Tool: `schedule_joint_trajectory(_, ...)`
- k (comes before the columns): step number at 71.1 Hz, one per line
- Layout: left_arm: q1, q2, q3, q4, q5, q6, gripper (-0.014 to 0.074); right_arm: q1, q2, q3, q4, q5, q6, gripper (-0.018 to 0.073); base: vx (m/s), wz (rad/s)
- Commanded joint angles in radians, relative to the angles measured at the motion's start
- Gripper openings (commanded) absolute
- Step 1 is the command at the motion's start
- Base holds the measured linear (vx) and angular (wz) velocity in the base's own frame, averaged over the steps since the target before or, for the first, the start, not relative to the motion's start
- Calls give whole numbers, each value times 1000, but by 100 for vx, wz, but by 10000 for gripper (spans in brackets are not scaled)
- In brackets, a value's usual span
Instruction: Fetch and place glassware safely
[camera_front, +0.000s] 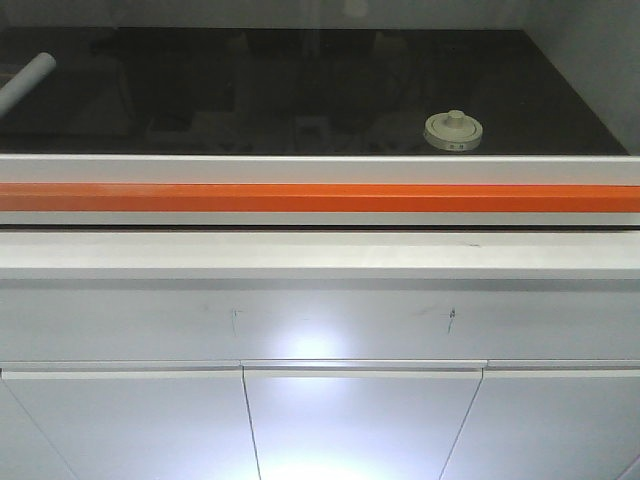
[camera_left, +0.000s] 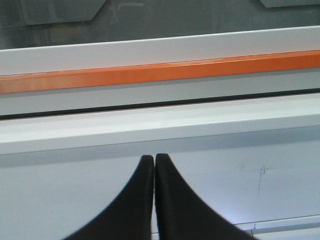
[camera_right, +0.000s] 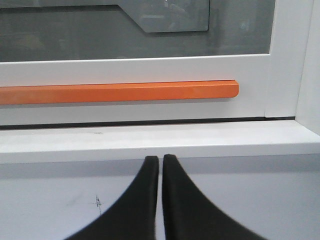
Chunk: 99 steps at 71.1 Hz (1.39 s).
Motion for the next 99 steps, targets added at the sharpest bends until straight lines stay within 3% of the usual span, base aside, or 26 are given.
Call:
schedule_joint_trajectory(1, -1, -11, 27, -30, -133, -11, -7, -1, -13, 18, -4, -111, -7, -3, 0, 0)
schedule_joint_trajectory(8, -1, -11, 27, -28, -229, -12, -7, -1, -13, 16, -4, -226, -7, -3, 0, 0)
schedule_joint_trajectory(15, -1, -11, 19, -27, -397, -12, -7, -1, -13, 9, -4, -389, -7, -3, 0, 0)
schedule_joint_trajectory(23, -1, -9, -55, -28, -505, -31, -7, -1, -10, -65, -4, -407, -7, -3, 0, 0)
schedule_joint_trajectory(38, -1, 148, -419, -27, -362, -37, -7, -1, 122, -394, -5, -325, -8, -3, 0, 0)
schedule_joint_trajectory(57, -1, 538, -801, -24, -352, -27, -7, -1, 457, -753, -4, -314, -7, -3, 0, 0)
schedule_joint_trajectory(69, -1, 709, -870, -27, -373, -30, -7, -1, 608, -808, -4, -304, -3, -3, 0, 0)
schedule_joint_trajectory(77, -1, 792, -868, -27, -380, -33, -7, -1, 675, -807, -4, -211, -3, -3, 0, 0)
schedule_joint_trajectory(87, -1, 876, -868, -27, -320, -33, -7, -1, 749, -807, -1, -100, 1, -3, 0, 0)
schedule_joint_trajectory(99, -1, 969, -864, -27, -228, -33, -7, -1, 830, -776, 50, -149, 15, -3, 0, 0)
